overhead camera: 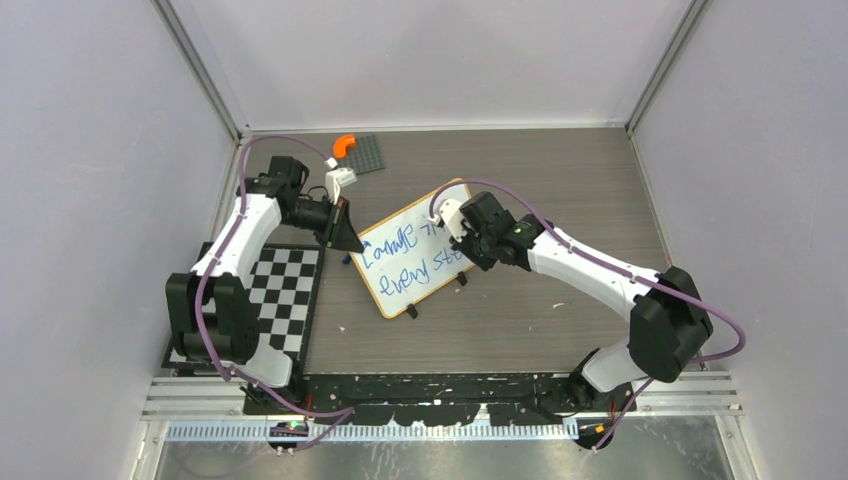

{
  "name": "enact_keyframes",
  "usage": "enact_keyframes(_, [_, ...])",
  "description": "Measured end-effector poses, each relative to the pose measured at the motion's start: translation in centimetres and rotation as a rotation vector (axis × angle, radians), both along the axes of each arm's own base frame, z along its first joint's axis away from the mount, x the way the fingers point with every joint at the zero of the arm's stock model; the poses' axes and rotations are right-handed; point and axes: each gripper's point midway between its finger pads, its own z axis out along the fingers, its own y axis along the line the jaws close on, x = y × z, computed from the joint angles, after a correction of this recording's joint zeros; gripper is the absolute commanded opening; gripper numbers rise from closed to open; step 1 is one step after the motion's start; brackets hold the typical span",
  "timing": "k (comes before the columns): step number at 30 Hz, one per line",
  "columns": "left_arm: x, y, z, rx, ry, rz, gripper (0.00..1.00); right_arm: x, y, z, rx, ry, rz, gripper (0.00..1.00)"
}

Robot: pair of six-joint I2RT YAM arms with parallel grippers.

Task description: Write a sentence on the whiteboard

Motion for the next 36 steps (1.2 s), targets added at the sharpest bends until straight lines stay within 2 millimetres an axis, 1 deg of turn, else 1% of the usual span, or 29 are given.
enact_keyframes(9, [0.0,0.0,0.0,0.0,-0.001,-0.001,0.0,0.9,0.5,1.5,0.016,-0.045,0.004,0.0])
enact_keyframes(14, [0.0,0.0,0.0,0.001,-0.001,-0.001,0.0,1.2,0.3,1.6,0.012,-0.05,0.003,0.0])
enact_keyframes(24, [0.0,0.0,0.0,0.001,-0.001,-0.001,0.0,2.1,-0.9,1.7,-0.003,-0.056,-0.026,0.0])
enact_keyframes(30, [0.0,0.0,0.0,0.001,0.0,-0.001,0.0,2.6,-0.8,2.3,0.004,-0.072,-0.034,0.0])
enact_keyframes(36, [0.0,0.0,0.0,0.001,0.0,-0.001,0.0,2.6,-0.8,2.4,0.005,-0.073,-0.034,0.0])
